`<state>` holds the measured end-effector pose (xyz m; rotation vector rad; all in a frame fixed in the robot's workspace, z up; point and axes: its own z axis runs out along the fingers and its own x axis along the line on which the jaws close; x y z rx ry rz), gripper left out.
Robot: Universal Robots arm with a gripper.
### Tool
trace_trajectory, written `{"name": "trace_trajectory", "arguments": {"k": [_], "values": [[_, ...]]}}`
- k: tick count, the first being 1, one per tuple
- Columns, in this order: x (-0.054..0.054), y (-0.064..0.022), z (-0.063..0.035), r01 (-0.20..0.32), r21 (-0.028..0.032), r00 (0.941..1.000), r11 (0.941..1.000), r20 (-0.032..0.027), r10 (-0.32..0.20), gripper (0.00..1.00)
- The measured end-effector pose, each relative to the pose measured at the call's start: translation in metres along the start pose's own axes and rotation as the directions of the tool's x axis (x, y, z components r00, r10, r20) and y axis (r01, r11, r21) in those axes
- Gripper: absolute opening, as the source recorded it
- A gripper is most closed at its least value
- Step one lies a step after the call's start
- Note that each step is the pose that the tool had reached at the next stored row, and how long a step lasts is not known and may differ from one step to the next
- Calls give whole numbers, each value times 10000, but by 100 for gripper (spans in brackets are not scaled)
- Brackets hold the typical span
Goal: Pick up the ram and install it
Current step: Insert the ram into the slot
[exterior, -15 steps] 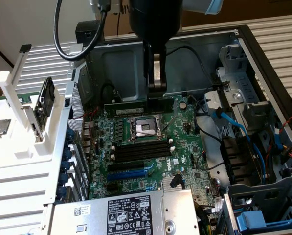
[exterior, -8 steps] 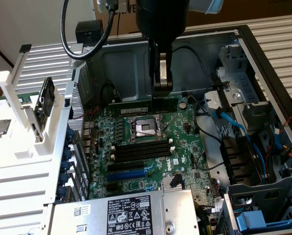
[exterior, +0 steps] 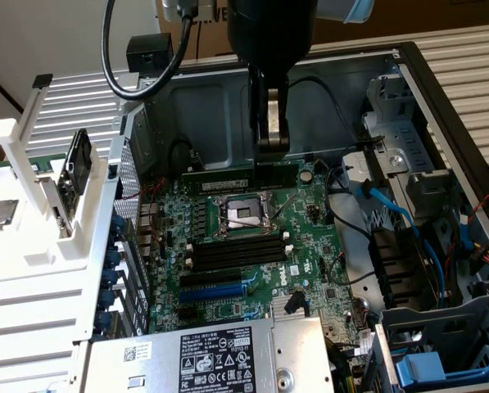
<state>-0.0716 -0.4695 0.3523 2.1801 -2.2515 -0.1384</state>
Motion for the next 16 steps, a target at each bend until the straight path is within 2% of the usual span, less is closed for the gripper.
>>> {"name": "trace_trajectory", "arguments": {"k": [8, 16], "values": [[5, -4, 73, -1, 0, 10000, 10000, -1, 1, 12], [-9, -6, 80, -1, 0, 10000, 10000, -2, 1, 12]]}}
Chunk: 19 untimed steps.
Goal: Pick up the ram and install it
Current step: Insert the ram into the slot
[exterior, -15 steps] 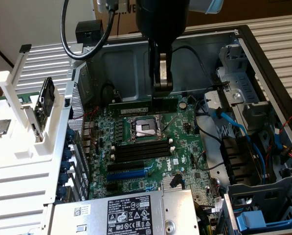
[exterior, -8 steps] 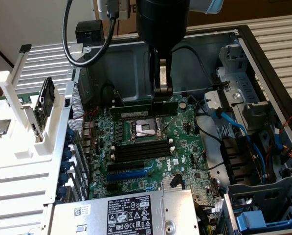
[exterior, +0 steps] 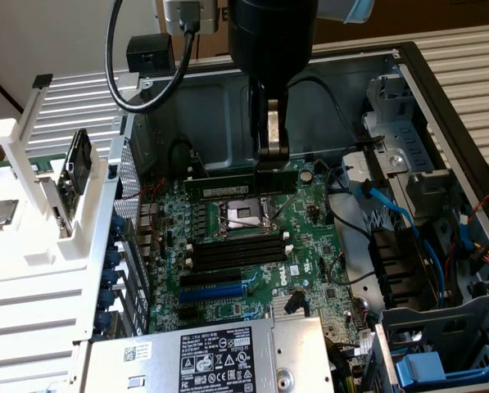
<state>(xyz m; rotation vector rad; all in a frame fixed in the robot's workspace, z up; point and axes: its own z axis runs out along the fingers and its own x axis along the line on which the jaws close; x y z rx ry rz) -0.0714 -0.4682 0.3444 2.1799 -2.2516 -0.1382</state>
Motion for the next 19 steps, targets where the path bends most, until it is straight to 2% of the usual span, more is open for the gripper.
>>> {"name": "trace_trajectory", "arguments": {"k": [10, 19], "values": [[-69, -2, 53, 1, 0, 10000, 10000, 0, -1, 12], [-71, -5, 108, 0, -1, 10000, 10000, -2, 0, 12]]}}
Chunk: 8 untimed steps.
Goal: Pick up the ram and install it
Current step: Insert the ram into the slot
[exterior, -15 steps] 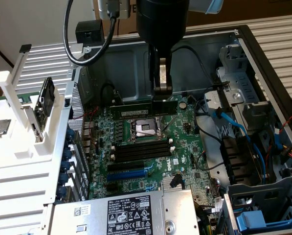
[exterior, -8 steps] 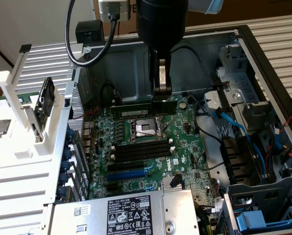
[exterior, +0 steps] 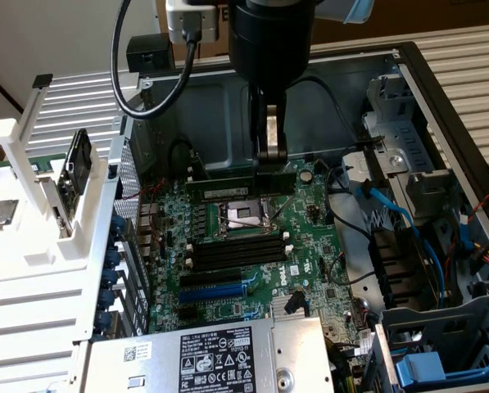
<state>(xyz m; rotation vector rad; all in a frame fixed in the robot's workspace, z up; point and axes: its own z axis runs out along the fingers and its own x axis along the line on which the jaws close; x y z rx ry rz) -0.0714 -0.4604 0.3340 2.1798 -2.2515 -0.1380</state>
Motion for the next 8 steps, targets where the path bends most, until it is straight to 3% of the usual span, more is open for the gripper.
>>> {"name": "trace_trajectory", "arguments": {"k": [8], "values": [[-13, -11, 25, 2, 1, 10000, 10000, 2, -2, 12]]}}
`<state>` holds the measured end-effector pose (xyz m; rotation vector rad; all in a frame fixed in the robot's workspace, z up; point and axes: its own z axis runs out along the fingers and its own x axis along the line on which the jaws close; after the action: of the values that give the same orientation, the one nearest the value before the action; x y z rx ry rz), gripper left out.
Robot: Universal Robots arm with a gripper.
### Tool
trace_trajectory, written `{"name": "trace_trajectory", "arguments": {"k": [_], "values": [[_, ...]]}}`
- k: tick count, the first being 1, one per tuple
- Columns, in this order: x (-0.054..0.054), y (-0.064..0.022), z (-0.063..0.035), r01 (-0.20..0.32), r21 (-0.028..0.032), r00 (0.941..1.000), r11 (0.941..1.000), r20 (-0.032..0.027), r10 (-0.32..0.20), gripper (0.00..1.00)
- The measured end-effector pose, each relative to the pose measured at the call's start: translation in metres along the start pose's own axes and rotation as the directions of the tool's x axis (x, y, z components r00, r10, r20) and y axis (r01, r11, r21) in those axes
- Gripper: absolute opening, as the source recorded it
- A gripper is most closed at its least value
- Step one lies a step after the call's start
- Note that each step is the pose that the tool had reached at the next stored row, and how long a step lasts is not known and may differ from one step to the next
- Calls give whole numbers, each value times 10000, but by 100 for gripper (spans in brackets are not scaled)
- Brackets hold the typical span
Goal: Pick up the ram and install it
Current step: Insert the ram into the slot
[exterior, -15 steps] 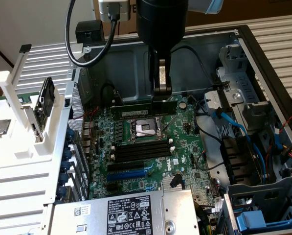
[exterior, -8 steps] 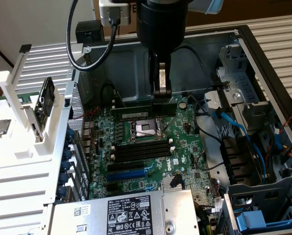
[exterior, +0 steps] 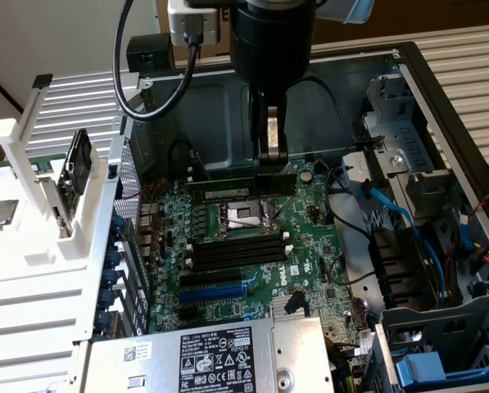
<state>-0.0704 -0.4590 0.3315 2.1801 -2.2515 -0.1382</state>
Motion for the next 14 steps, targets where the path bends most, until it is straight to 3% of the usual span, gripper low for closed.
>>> {"name": "trace_trajectory", "arguments": {"k": [14], "values": [[0, -14, 141, -2, -1, 10000, 10000, -1, 2, 12]]}}
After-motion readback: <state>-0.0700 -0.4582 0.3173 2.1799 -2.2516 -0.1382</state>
